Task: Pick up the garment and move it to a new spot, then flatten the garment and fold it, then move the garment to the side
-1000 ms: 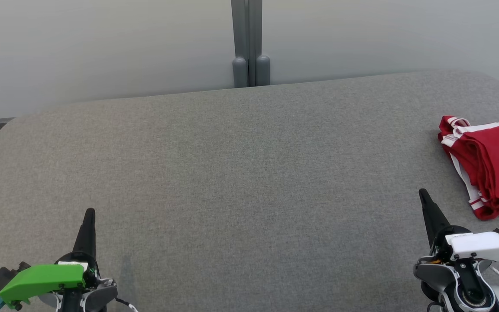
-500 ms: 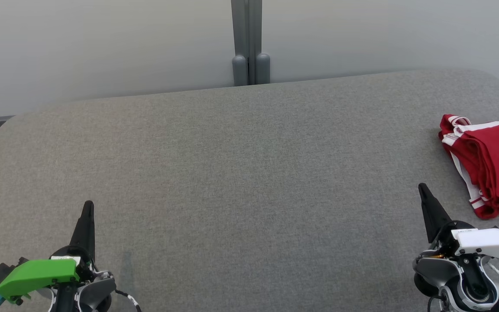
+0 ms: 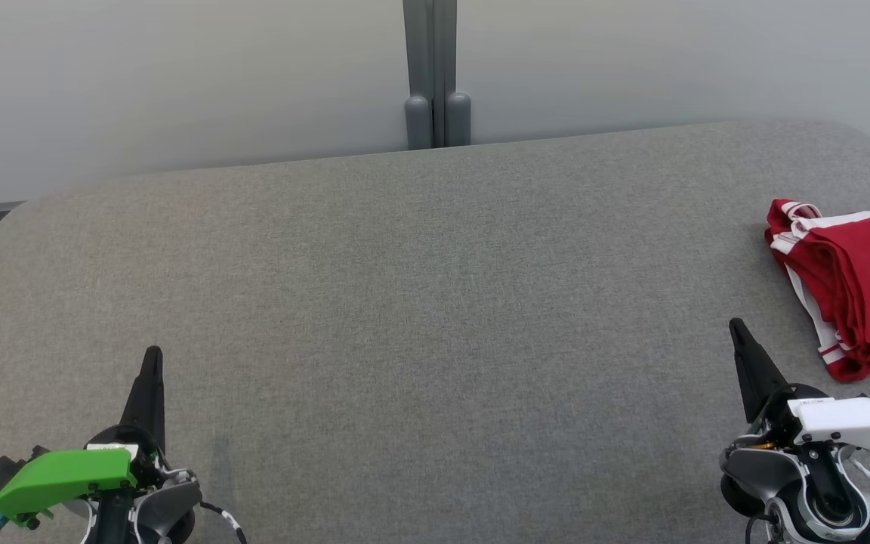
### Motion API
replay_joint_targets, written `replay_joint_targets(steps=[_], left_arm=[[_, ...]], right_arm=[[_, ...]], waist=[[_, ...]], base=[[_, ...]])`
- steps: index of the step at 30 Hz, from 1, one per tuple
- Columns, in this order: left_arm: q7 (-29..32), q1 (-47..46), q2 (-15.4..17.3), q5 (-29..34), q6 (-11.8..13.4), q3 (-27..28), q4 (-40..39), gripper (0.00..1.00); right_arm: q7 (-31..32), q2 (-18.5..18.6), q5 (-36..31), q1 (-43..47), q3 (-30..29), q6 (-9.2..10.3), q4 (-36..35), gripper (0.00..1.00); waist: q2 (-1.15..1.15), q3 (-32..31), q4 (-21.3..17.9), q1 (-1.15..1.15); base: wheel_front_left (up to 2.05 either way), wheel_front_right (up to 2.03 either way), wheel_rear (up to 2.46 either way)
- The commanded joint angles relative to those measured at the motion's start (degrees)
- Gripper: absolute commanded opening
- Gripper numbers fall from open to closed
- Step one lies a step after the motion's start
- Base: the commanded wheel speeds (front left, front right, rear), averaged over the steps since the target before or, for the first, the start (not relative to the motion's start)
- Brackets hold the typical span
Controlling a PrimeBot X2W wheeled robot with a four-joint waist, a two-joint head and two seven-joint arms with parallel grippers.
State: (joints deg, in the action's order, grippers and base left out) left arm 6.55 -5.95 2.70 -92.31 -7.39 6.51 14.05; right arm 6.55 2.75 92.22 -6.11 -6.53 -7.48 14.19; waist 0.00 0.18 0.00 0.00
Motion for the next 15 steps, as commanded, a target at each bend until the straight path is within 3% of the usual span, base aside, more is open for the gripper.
replay_joint_targets(steps=[1, 15], left_arm=[[0.2, -0.7, 0.3, -0.2, -0.2, 0.1, 0.1, 0.00], [0.2, -0.7, 0.3, -0.2, -0.2, 0.1, 0.1, 0.00]], right_arm=[[0.2, 0.2, 0.4, -0.3, -0.1, -0.02, -0.3, 0.00], [0.2, 0.2, 0.4, -0.3, -0.1, -0.02, -0.3, 0.00]], waist=[[0.00, 0.0, 0.0, 0.00], [0.00, 0.0, 0.0, 0.00]], base=[[0.00, 0.00, 0.00], [0.00, 0.00, 0.00]])
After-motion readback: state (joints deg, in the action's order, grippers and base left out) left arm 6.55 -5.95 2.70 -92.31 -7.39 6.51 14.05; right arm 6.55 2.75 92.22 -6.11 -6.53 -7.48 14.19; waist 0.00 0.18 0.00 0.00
